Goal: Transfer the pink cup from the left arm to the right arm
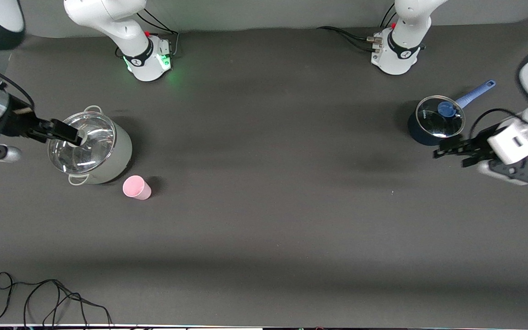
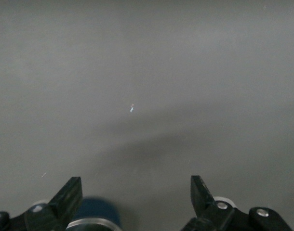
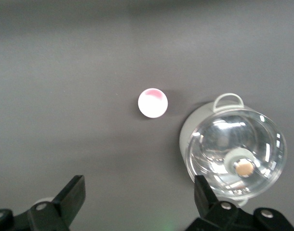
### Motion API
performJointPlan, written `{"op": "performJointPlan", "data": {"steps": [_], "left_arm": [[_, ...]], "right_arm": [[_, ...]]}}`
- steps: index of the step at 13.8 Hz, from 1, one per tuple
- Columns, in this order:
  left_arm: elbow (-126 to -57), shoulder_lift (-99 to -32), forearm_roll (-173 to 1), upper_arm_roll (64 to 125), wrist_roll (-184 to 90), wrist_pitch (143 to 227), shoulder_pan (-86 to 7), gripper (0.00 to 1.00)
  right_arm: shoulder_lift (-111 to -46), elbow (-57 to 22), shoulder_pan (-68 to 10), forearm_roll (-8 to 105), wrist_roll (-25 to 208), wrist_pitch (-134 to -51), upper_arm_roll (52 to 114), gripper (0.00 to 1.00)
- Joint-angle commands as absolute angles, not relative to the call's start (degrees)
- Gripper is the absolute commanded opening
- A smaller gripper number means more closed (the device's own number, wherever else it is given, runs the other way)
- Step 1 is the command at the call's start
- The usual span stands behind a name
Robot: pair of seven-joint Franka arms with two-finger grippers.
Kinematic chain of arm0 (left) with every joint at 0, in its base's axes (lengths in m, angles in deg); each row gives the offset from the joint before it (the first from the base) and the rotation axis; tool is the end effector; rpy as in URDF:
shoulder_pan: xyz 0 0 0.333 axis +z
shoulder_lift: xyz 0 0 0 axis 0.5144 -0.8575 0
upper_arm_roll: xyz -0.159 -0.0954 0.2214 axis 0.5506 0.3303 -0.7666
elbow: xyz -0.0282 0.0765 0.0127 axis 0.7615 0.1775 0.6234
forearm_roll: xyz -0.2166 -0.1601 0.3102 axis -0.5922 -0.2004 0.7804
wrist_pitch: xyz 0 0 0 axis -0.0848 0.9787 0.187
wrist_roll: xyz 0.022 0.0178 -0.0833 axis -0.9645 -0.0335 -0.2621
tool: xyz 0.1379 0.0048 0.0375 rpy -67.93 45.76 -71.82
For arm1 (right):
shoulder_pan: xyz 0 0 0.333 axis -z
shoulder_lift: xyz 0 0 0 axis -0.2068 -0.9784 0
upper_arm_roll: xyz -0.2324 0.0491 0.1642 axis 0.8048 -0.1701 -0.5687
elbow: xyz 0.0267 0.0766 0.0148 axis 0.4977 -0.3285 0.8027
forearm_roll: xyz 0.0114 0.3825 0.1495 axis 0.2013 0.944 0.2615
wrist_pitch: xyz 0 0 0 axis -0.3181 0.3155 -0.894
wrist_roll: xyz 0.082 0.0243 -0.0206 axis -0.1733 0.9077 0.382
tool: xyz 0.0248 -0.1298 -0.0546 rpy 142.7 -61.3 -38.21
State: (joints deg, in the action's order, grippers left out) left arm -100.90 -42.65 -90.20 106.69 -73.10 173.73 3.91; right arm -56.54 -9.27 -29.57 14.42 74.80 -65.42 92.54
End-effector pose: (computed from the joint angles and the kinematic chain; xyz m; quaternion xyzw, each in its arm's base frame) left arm 0.5747 0.0192 0.4031 0.9866 -0.0982 -0.0210 0.1285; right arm 0.5709 0.0330 0.5404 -0.9961 0.0789 0.0351 0.0179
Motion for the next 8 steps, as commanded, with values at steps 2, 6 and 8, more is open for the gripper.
{"op": "performJointPlan", "data": {"steps": [2, 6, 8], "left_arm": [[-94.98, -41.97, -84.52, 106.46, -65.56, 166.61, 3.06, 1.0], [-92.87, -40.39, -82.85, 107.25, -59.57, 164.94, 1.83, 1.0], [-91.46, -40.74, -82.24, 104.2, -57.9, 163.44, -3.59, 1.0]], "right_arm": [[-57.63, -7.68, -29.6, 12.2, 74.36, -64.04, 92.67, 1.0], [-57.63, -7.77, -29.69, 12.47, 74.36, -63.78, 92.67, 1.0], [-57.63, -7.77, -29.69, 12.47, 74.45, -63.78, 92.67, 1.0]]}}
